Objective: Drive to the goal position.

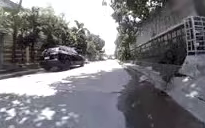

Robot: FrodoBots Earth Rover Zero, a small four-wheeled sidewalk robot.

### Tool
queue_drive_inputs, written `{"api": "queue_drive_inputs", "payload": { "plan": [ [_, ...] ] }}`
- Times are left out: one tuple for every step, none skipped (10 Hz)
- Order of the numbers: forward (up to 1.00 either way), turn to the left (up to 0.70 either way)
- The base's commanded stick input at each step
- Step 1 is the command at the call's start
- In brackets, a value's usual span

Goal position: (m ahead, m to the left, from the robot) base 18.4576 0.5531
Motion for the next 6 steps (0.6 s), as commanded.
{"api": "queue_drive_inputs", "payload": {
  "plan": [
    [1.00,-0.17],
    [1.00,-0.39],
    [1.00,-0.39],
    [1.00,-0.19],
    [1.00,-0.06],
    [1.00,-0.04]
  ]
}}
